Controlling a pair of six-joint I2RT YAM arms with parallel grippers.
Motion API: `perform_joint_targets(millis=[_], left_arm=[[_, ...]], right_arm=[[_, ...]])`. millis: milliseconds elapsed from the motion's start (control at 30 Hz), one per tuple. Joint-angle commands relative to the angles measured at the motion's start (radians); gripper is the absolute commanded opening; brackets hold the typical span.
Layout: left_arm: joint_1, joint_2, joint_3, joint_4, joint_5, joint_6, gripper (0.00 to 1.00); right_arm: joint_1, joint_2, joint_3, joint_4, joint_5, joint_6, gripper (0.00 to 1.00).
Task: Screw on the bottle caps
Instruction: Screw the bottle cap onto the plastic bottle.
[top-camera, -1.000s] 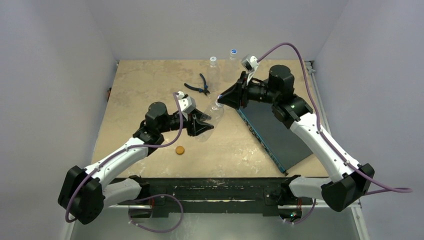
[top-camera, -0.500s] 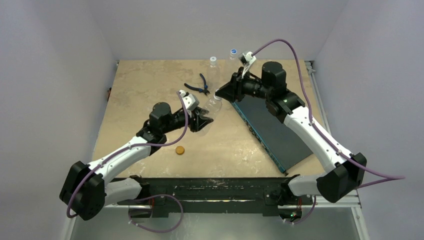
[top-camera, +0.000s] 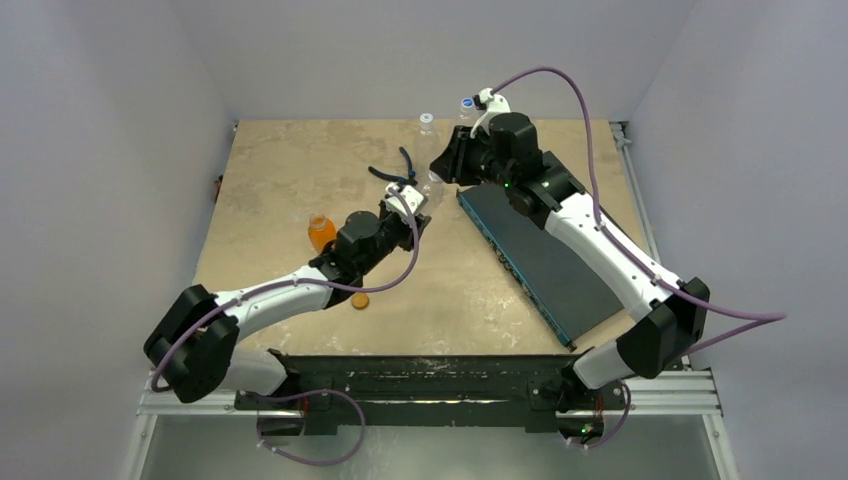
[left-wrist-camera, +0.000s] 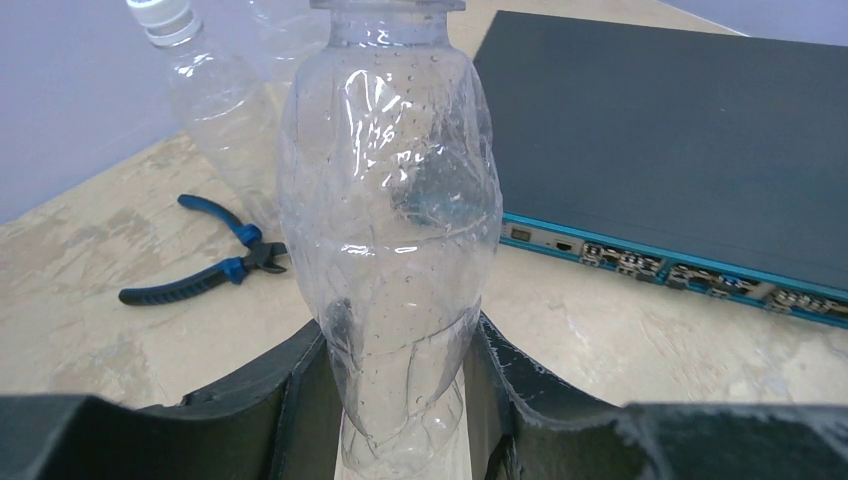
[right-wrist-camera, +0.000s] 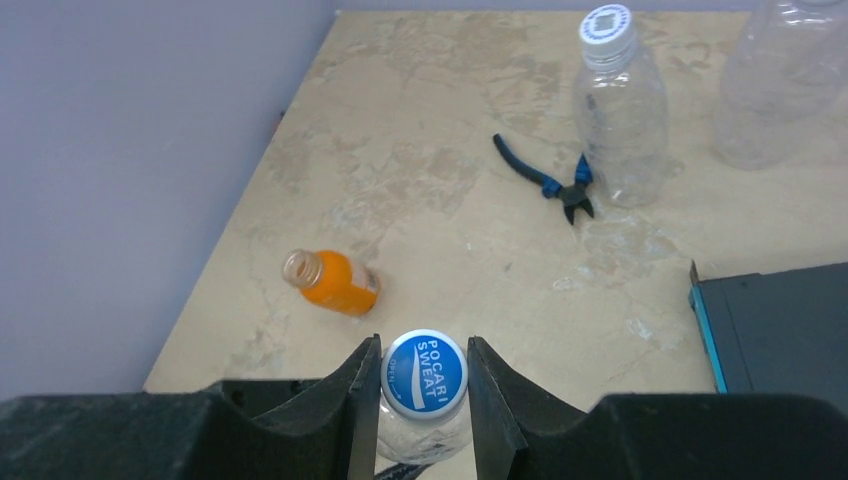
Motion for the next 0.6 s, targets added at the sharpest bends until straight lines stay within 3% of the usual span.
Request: perform_joint_targets(millis=[0, 167, 567], left_arm=[[-0.034, 0.041, 0.123, 0.314, -0.14, 0.028, 0.0], [-0.04, 0.069, 0.103, 0.347, -0.158, 0.018, 0.0], [-0.042, 0.074, -0.023, 0.41, -0.107, -0.012, 0.0]], right_arm=[[0.102, 0.062, 0.014, -0.214, 0.064, 0.141, 0.12], [0.11, 0.083, 0.046, -0.241, 0.118, 0.161, 0.13], [0.11, 0.083, 0.117, -0.28, 0.138, 0.16, 0.29]])
